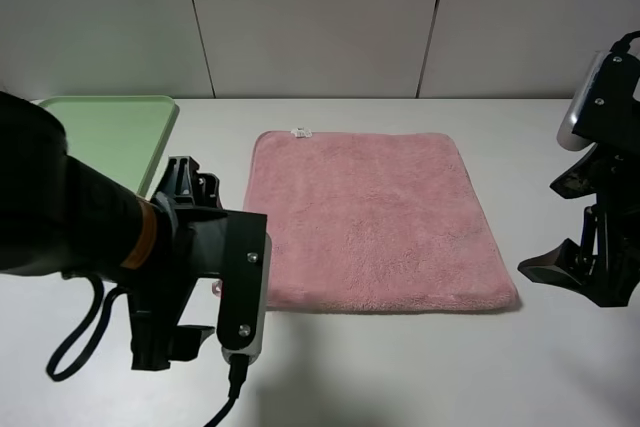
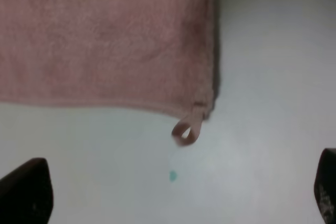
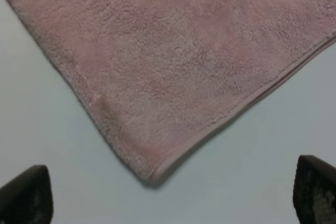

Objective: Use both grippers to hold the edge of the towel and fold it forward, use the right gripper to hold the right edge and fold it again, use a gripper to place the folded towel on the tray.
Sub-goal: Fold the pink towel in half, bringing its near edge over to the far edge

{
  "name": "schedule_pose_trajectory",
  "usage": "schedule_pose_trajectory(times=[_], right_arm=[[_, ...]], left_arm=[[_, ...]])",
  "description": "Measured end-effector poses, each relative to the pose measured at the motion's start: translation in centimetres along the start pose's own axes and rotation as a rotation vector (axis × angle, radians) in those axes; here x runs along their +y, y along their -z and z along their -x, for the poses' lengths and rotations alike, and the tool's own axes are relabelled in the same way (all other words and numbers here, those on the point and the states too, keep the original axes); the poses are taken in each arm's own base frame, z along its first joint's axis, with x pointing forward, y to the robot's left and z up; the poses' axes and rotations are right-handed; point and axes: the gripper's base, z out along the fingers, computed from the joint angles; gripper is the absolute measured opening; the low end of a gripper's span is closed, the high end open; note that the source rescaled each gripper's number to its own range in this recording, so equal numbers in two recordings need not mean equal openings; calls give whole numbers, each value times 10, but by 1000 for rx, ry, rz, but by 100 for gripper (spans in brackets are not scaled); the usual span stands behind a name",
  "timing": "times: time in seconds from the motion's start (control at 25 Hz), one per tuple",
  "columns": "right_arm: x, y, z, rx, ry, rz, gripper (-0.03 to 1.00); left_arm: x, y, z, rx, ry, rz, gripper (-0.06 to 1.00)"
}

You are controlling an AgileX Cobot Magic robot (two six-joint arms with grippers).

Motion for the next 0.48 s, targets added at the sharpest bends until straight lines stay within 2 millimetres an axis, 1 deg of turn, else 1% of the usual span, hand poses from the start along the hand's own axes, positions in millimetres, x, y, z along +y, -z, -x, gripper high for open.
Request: schedule_pose_trajectory(times=[0.16,0.32,0.48], right_arm=[[0,0,0,0,4,0,100],[0,0,0,0,3,-1,100],[0,0,0,-1,7,-2,100]], left_arm=[[-7,-23,4,7,-20,-45,100],[-13,-43,3,45,-74,-80,100],[-17,-57,2,70,-113,-91,99]])
